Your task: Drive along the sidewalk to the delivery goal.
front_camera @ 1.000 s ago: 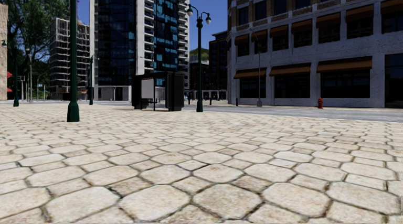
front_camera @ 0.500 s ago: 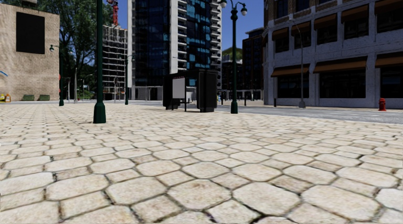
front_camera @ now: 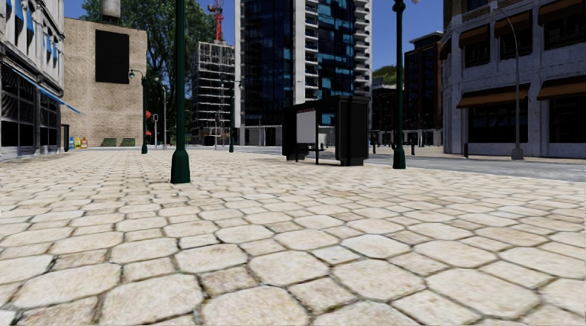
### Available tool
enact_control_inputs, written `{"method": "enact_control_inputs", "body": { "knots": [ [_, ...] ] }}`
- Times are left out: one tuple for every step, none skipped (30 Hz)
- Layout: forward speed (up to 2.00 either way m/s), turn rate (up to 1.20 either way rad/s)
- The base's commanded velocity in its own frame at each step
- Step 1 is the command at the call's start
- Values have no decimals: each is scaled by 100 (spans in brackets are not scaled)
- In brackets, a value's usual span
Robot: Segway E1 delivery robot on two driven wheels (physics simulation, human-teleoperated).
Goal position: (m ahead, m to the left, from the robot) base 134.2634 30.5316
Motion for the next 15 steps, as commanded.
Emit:
{"method": "enact_control_inputs", "body": {
  "knots": [
    [200, 43],
    [200, 43],
    [200, 43],
    [200, 43],
    [200, 43],
    [200, 43],
    [200, 43],
    [200, 43],
    [200, 43],
    [200, 43],
    [200, 40],
    [200, 38],
    [200, 29],
    [200, 0],
    [200, 0]
  ]
}}
